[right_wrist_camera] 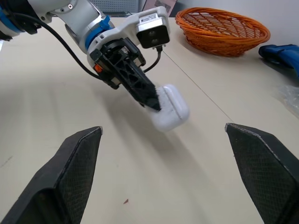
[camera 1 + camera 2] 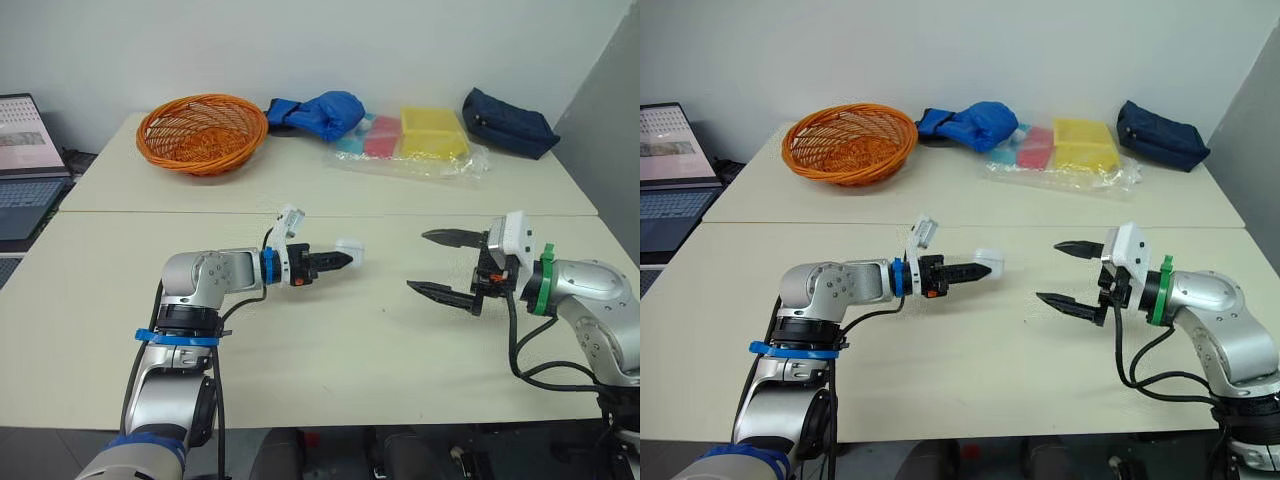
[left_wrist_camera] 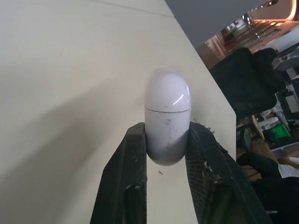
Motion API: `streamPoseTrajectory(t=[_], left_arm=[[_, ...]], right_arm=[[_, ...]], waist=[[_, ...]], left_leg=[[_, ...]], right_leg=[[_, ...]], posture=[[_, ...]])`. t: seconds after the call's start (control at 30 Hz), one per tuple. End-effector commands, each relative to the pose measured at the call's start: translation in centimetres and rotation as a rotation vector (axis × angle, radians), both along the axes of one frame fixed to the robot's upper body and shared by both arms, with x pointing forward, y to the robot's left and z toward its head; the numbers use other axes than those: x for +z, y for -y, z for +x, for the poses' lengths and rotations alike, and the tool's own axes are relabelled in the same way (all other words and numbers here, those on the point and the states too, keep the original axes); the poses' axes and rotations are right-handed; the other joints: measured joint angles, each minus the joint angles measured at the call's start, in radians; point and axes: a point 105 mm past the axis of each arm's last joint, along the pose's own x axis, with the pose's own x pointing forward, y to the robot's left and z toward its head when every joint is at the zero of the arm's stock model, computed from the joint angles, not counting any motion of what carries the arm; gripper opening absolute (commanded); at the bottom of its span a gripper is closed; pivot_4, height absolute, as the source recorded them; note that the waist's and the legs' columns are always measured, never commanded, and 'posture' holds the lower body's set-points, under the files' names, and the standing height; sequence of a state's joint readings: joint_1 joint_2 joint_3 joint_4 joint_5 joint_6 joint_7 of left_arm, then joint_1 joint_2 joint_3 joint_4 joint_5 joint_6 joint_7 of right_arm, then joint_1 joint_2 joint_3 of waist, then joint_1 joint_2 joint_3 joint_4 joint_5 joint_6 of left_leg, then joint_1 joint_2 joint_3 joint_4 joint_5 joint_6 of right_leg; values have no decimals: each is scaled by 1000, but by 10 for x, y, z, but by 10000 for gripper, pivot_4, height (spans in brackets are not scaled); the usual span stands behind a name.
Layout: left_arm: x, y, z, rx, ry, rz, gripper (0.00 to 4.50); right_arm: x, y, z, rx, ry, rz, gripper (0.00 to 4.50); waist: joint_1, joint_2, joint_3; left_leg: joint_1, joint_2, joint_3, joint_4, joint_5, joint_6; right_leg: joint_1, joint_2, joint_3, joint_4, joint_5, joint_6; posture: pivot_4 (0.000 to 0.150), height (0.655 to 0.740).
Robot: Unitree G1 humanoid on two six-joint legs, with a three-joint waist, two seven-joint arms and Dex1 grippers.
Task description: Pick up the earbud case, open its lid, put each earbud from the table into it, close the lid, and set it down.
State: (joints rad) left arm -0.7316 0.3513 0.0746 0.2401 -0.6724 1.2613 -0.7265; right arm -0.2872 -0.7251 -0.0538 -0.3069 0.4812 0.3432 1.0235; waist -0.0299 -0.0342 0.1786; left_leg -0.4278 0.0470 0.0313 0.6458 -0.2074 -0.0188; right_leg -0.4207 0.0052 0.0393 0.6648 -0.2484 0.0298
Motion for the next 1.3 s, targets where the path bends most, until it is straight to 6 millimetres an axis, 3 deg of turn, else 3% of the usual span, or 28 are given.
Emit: streamPoseTrajectory(t=[0.03,0.17,0.33,0.53,0.67,0.73,0.87,0.93,1.07,1.2,1.3], left_arm=[[-3,-2,-7,-7,-70,31,7574],[-33,-6,-11,49,-155,132,7574],[-35,-6,-9,77,-161,144,7574],[-36,-12,-7,120,-183,124,25529],[-33,-30,-8,163,-171,139,37749],[-19,-57,-3,234,-100,151,43947],[17,-108,4,262,361,290,44545],[24,-121,0,193,524,375,44545],[32,-134,-16,21,815,505,44545],[35,-138,-16,30,904,517,44545],[26,-140,-16,2,947,599,44545]], right_arm=[[-18,-2,-9,55,18,-64,44459],[-28,0,-8,49,35,-74,44459],[-24,-1,-4,30,57,-60,44459],[-22,-2,2,20,55,-48,45000],[-21,-2,4,34,57,-55,45000],[-23,3,7,24,57,-64,45000],[-20,13,11,16,58,-69,45000],[-18,17,13,14,63,-75,45000],[-12,23,16,9,81,-85,45000],[-11,22,14,23,79,-87,45000],[-13,21,13,28,78,-90,45000]], waist=[[1,0,0],[-2,0,0],[1,0,0],[0,0,0],[-4,0,0],[-5,0,0],[-21,0,0],[-14,0,0],[5,0,0],[23,0,0],[25,0,0]], left_leg=[[0,0,0,0,0,0],[1,0,0,0,0,0],[4,0,0,0,0,0],[11,0,0,-1,0,0],[13,0,0,-1,0,0],[14,0,0,-1,0,0],[16,2,0,-4,0,0],[16,2,0,-5,0,0],[14,2,2,-5,0,-1],[9,0,4,-4,0,-1],[8,-1,5,-3,0,0]], right_leg=[[0,0,0,0,0,0],[0,0,2,0,0,0],[2,0,2,1,0,0],[8,-1,3,1,0,0],[9,-1,3,1,0,0],[10,0,3,2,1,-1],[8,2,5,2,2,-5],[8,2,4,2,0,-7],[8,-8,4,-1,-2,-17],[6,-12,3,-2,-3,-15],[6,-13,4,-2,-3,-12]], posture=[[1500,7400],[1500,7400],[1500,7400],[1500,7400],[1500,7400],[1500,7400],[1500,7400],[1500,7400],[1500,7400],[1500,7400],[1500,7400]])
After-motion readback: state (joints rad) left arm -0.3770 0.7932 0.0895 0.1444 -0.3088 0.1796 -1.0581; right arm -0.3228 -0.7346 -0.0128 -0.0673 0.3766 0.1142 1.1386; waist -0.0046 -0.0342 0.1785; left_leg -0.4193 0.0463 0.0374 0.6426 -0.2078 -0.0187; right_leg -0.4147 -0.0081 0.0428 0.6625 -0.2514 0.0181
